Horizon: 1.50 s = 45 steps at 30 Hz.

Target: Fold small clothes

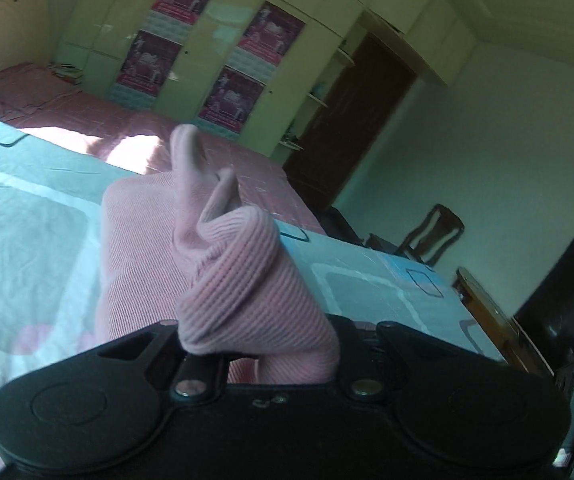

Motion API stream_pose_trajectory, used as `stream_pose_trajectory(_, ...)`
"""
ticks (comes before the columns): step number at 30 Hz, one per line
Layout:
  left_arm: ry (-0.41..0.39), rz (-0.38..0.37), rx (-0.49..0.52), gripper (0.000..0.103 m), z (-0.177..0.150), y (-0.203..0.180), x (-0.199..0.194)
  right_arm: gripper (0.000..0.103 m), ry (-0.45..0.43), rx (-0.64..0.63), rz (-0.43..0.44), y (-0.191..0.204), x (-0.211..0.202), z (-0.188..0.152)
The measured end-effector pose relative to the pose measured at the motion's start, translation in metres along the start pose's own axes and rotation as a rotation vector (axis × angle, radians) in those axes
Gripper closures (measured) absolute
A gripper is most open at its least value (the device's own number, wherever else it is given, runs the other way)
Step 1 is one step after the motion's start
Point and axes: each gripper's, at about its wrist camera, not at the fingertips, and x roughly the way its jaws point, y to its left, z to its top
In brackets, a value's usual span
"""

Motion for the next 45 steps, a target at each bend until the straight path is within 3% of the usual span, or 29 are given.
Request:
stream_pose_trajectory(3, 0.101, -0.057, 0.086, 0.091, -0.027, -0.037, 0.039, 0.042, -0.021, 0.052, -0.051, -0.037, -0.020, 0.001)
stream_pose_trajectory(5, 0.184, -0.056, 0.147, 0.091, -0.052, -0.055, 0.061, 0.042, -0.032, 0.081, -0.073, -0.057, -0.033, 0.000)
stream_pose_trajectory(8, 0.279, -0.014, 0.272, 0.081, -0.090, -0.074, 0.078, 0.042, -0.041, 0.143, -0.040, -0.079, -0.046, 0.001)
stream_pose_trajectory(10, 0.295, -0.014, 0.290, 0.068, -0.101, -0.076, 0.072, 0.042, -0.037, 0.166, 0.008, -0.084, -0.051, 0.003)
stream_pose_trajectory(15, 0.292, -0.053, 0.334, 0.041, -0.103, -0.082, 0.040, 0.042, 0.020, 0.150, 0.114, -0.075, -0.034, 0.009)
stream_pose_trajectory(20, 0.272, -0.057, 0.298, 0.040, -0.093, -0.069, 0.000, 0.042, 0.087, 0.148, 0.153, -0.068, 0.000, 0.010)
stream_pose_trajectory(28, 0.164, 0.164, 0.151, 0.038, -0.056, -0.009, -0.020, 0.044, 0.129, 0.144, 0.171, -0.071, 0.037, 0.009)
stream_pose_trajectory(30, 0.148, 0.201, 0.119, 0.038, -0.049, 0.001, -0.022, 0.078, 0.148, 0.154, 0.184, -0.070, 0.043, 0.010)
stream_pose_trajectory(34, 0.126, 0.238, 0.069, 0.038, -0.040, 0.014, -0.015, 0.081, 0.165, 0.128, 0.176, -0.066, 0.046, 0.009)
stream_pose_trajectory(36, 0.118, 0.241, 0.072, 0.038, -0.037, 0.016, -0.011, 0.093, 0.154, 0.113, 0.162, -0.063, 0.045, 0.011)
stream_pose_trajectory(37, 0.116, 0.241, 0.076, 0.038, -0.035, 0.015, -0.008, 0.093, 0.135, 0.098, 0.151, -0.060, 0.041, 0.013)
stream_pose_trajectory(40, 0.106, 0.212, 0.093, 0.038, -0.031, 0.010, -0.004, 0.094, 0.040, 0.028, 0.116, -0.052, 0.019, 0.022)
stream_pose_trajectory(45, 0.111, 0.141, 0.127, 0.038, -0.037, -0.005, 0.005, 0.094, -0.029, -0.038, 0.041, -0.055, -0.013, 0.017)
